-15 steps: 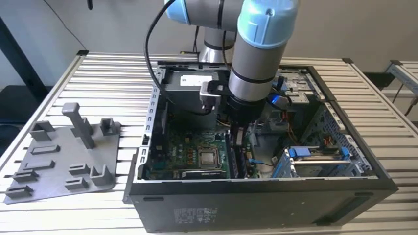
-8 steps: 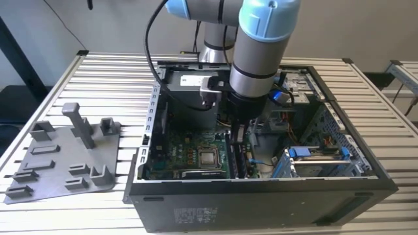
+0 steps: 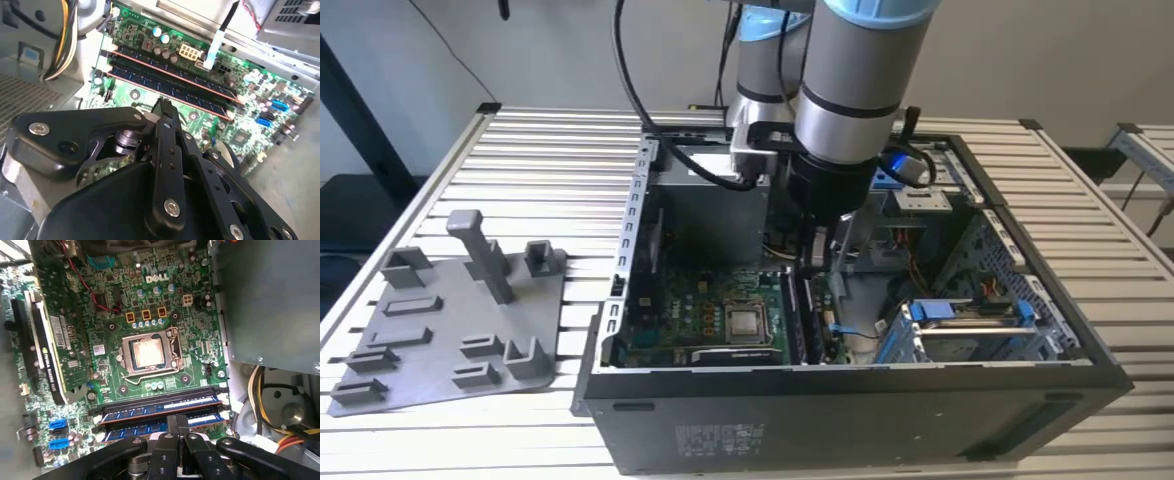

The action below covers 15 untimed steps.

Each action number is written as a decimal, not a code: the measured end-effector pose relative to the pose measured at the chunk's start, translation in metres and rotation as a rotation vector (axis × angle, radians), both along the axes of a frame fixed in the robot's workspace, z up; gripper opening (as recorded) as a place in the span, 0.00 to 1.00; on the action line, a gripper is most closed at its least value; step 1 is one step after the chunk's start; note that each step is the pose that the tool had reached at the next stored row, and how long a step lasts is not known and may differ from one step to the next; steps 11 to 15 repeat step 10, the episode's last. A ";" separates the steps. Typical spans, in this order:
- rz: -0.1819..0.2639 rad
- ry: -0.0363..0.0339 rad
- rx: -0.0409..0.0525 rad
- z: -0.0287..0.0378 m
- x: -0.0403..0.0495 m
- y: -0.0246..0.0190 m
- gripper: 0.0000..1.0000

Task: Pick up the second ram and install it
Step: 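Press down the second ram until it locks into place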

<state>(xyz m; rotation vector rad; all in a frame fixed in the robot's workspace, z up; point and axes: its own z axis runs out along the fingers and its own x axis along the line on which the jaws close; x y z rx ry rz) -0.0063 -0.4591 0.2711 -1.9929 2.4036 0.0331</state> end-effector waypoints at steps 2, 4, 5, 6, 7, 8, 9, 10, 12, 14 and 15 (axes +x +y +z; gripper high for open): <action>0.000 0.0000 0.0001 0.0094 0.0000 0.0000 0.11; 0.000 -0.0001 0.0003 0.0132 0.0000 0.0000 0.11; 0.000 -0.0002 0.0005 0.0132 0.0000 0.0000 0.11; 0.000 -0.0002 0.0007 0.0131 0.0000 0.0000 0.11; 0.000 -0.0001 0.0007 0.0132 0.0000 0.0000 0.11; 0.000 -0.0001 0.0008 0.0132 0.0000 0.0000 0.11; 0.000 0.0000 0.0008 0.0132 0.0000 0.0000 0.11; 0.000 -0.0001 0.0008 0.0132 0.0000 0.0000 0.11; 0.000 -0.0001 0.0008 0.0132 0.0000 0.0000 0.11; 0.000 -0.0001 0.0008 0.0132 0.0000 0.0000 0.11; 0.000 -0.0001 0.0008 0.0132 0.0000 0.0000 0.11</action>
